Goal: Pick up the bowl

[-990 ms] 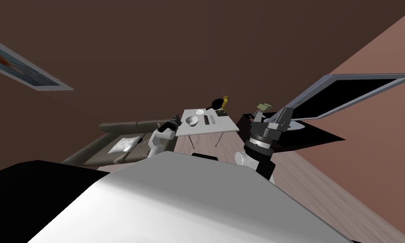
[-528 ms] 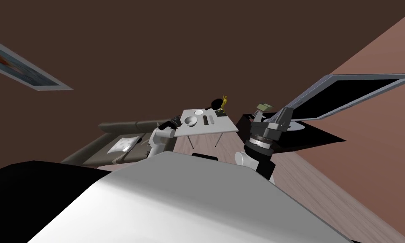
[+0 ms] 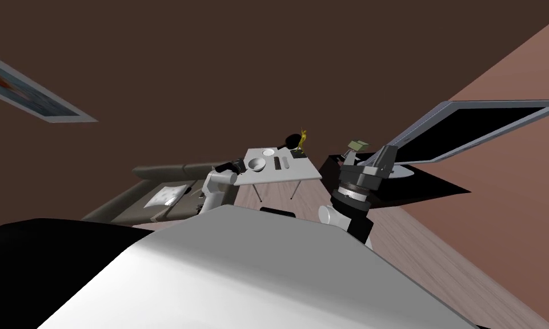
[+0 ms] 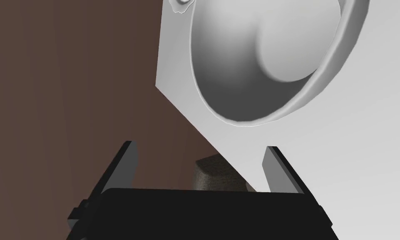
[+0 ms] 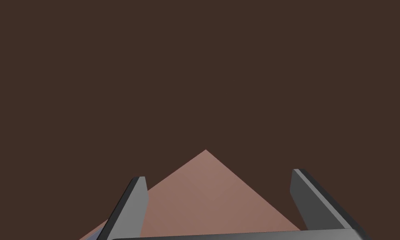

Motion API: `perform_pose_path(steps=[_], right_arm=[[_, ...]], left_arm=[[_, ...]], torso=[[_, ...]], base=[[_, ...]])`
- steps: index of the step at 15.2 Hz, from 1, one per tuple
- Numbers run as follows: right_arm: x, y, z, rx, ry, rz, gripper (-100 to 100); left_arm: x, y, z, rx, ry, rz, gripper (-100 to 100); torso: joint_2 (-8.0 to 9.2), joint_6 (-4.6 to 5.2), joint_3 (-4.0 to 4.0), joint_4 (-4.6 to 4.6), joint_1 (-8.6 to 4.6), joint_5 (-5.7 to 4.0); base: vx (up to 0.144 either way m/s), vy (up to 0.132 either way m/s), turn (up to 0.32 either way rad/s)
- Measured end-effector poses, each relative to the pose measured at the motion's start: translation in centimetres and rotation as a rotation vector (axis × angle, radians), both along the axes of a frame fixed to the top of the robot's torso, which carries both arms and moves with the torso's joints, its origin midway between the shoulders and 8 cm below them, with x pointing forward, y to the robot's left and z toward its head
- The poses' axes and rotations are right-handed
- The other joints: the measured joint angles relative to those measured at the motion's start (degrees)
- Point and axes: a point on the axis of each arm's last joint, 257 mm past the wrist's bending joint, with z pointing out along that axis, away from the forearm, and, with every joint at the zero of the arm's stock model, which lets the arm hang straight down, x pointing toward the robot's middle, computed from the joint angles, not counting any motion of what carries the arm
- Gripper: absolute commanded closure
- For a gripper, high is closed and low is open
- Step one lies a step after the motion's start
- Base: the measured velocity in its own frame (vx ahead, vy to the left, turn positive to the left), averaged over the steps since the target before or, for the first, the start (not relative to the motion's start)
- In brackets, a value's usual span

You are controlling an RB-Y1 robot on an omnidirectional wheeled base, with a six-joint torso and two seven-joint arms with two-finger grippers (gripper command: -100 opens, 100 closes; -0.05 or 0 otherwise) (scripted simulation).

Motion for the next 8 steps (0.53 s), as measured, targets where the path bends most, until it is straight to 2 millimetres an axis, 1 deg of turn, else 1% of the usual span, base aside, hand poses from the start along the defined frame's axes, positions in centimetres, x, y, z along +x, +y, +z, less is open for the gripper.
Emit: perform_pose_path(steps=[2,8], right_arm=[[0.0,0.0,0.0,0.0,0.0,0.0,0],[0.0,0.0,0.0,0.0,0.0,0.0,0]], left_arm=[[-0.1,0.0,-0.5,-0.019,0.029,0.008,-100],[-0.9,0.0,-2.1,-0.055,0.121,0.026,-100]], torso=[[-0.04,0.0,-0.02,0.0,-0.05,-0.01],[0.03,0.0,0.02,0.01,0.05,0.01]], base=[[0.033,-0.049,0.009],[0.018,-0.032,0.005]])
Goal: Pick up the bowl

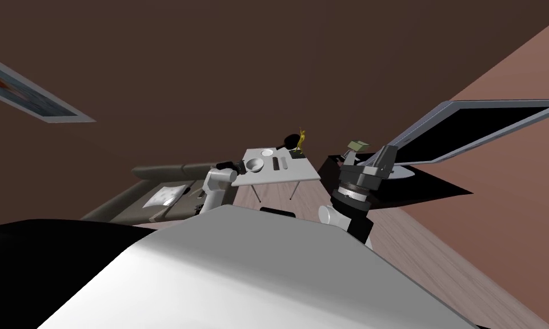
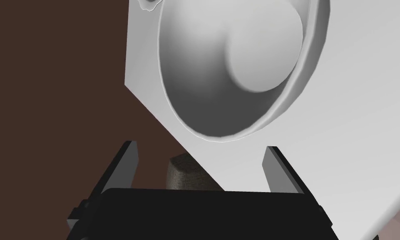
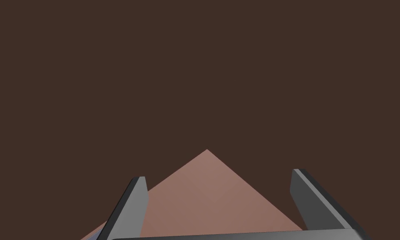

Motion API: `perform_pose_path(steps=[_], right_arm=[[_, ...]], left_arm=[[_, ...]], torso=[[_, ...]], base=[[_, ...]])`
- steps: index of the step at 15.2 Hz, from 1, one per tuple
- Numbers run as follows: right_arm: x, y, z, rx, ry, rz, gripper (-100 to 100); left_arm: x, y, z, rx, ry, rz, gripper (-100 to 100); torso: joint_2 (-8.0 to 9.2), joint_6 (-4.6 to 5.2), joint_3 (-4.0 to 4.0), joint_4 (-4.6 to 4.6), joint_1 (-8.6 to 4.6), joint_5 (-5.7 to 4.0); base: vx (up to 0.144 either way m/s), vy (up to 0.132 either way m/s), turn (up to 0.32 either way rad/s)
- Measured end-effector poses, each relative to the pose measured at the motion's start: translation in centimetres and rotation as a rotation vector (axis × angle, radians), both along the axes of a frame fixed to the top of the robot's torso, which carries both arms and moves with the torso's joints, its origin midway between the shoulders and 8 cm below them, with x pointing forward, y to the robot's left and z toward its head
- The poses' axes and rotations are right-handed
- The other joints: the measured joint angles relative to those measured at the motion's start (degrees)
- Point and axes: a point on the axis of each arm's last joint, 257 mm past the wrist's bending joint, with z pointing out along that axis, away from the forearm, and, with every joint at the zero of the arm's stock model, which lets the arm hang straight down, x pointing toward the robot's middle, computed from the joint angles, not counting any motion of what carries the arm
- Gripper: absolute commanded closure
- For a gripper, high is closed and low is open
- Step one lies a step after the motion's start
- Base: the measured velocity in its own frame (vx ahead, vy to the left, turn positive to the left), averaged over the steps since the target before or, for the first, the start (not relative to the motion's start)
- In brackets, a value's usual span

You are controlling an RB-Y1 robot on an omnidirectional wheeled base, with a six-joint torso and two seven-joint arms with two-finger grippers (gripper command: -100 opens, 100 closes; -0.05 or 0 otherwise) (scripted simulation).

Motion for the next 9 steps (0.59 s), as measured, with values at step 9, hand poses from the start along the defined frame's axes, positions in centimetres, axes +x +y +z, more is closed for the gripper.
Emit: perform_pose_path(steps=[9], right_arm=[[0.0,0.0,0.0,0.0,0.0,0.0,0]], left_arm=[[-1.2,-0.5,-1.9,-0.069,0.134,0.026,-100]], torso=[[-0.06,0.0,-0.03,-0.02,-0.06,-0.01]], base=[[0.03,-0.042,0.006]])
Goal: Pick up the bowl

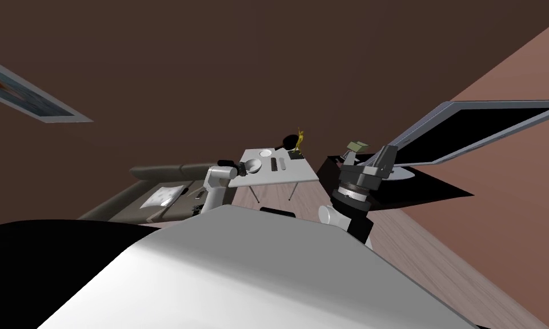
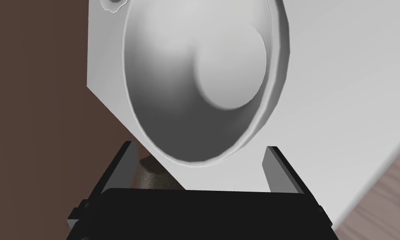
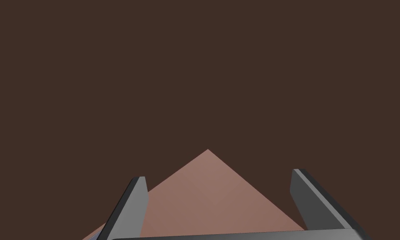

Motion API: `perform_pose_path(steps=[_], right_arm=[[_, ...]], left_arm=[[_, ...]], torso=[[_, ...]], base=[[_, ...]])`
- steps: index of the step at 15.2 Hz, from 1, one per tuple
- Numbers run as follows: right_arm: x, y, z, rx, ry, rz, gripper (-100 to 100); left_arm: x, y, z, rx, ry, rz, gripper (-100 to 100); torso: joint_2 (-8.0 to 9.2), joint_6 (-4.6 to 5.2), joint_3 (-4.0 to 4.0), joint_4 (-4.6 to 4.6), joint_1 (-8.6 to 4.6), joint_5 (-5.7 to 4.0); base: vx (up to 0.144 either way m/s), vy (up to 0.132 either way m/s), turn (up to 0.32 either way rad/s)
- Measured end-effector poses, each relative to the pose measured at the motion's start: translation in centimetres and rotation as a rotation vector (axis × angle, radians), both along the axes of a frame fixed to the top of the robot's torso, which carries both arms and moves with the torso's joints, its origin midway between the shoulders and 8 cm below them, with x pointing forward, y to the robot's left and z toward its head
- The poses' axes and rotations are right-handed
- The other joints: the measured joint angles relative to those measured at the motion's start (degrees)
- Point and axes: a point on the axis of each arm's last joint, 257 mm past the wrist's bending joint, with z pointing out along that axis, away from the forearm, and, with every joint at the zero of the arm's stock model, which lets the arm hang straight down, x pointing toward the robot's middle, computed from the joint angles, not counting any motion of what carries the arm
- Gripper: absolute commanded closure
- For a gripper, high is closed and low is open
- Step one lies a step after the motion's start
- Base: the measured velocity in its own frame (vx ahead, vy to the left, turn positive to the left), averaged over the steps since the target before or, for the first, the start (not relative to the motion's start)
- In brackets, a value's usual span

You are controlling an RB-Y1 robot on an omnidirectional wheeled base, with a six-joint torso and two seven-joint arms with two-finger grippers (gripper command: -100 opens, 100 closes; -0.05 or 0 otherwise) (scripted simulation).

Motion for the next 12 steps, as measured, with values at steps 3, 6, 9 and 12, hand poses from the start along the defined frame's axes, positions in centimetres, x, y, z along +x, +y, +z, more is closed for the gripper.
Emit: perform_pose_path(steps=[3,6,9,12], right_arm=[[0.0,0.0,0.0,0.0,0.0,0.0,0],[0.0,0.0,0.0,0.0,0.0,0.0,0],[0.0,0.0,0.0,0.0,0.0,0.0,0],[0.0,0.0,0.0,0.0,0.0,0.0,0]], left_arm=[[-0.5,-0.2,-0.4,-0.022,0.043,0.006,-100],[-1.1,-0.5,-1.0,-0.043,0.088,0.012,-100],[-1.6,-0.8,-1.2,-0.066,0.132,0.017,-100],[-2.1,-1.1,-1.7,-0.085,0.175,0.021,-100]], torso=[[0.01,0.0,0.01,0.0,0.02,0.0],[0.01,0.0,0.0,0.0,0.01,0.0],[-0.03,0.01,-0.01,0.0,0.0,0.0],[-0.01,0.0,0.0,0.0,0.04,0.01]], base=[[0.028,-0.039,0.003],[0.03,-0.04,0.003],[0.037,-0.041,0.003],[0.027,-0.032,0.001]])
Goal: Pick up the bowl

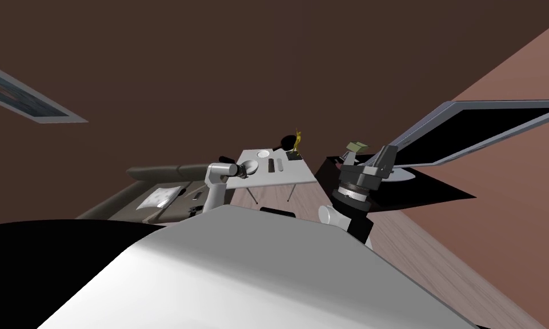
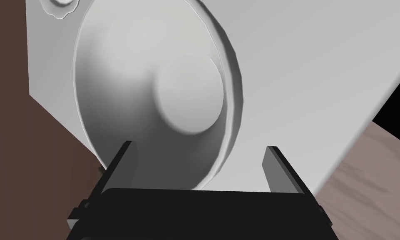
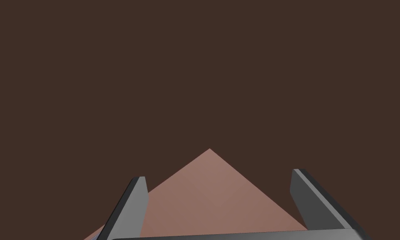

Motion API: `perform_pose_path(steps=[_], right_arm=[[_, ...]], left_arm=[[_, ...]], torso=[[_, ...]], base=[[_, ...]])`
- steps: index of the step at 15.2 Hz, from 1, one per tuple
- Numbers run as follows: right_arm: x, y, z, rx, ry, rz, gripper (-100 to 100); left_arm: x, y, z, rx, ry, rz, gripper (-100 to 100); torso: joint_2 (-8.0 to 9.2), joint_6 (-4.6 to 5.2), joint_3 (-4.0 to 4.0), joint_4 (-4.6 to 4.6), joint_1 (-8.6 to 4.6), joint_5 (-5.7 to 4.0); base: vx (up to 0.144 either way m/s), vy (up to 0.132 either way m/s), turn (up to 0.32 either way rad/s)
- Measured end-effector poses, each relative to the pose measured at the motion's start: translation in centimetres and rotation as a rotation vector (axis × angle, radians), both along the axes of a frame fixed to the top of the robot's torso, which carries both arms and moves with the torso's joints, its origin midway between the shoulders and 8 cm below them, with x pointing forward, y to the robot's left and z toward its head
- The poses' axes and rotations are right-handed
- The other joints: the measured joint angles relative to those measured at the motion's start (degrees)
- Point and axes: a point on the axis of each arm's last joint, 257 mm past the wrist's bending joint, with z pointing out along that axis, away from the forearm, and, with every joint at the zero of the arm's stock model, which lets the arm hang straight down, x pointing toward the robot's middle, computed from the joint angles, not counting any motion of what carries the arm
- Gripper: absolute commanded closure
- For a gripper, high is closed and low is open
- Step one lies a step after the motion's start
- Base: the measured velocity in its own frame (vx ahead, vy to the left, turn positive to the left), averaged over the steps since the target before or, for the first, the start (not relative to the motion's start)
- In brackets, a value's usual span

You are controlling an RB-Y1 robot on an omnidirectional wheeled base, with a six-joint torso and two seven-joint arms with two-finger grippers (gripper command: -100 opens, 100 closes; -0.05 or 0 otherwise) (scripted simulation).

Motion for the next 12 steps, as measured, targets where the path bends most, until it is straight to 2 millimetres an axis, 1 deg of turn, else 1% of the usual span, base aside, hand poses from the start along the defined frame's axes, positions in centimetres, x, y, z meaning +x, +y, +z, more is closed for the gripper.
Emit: perform_pose_path(steps=[8,10,12], right_arm=[[0.0,0.0,0.0,0.0,0.0,0.0,0],[0.0,0.0,0.0,0.0,0.0,0.0,0],[0.0,0.0,0.0,0.0,0.0,0.0,0]], left_arm=[[-1.5,-1.0,-0.6,-0.05,0.101,0.006,-100],[-1.5,-1.0,-0.9,-0.053,0.109,0.007,-100],[-1.1,-1.0,-1.5,-0.054,0.107,0.007,-100]], torso=[[-0.04,0.0,-0.02,-0.01,0.0,0.0],[0.04,-0.01,0.02,0.0,0.08,0.02],[0.09,-0.01,0.05,0.01,0.15,0.03]], base=[[0.033,-0.033,0.001],[0.009,-0.004,0.001],[0.001,0.003,0.0]])
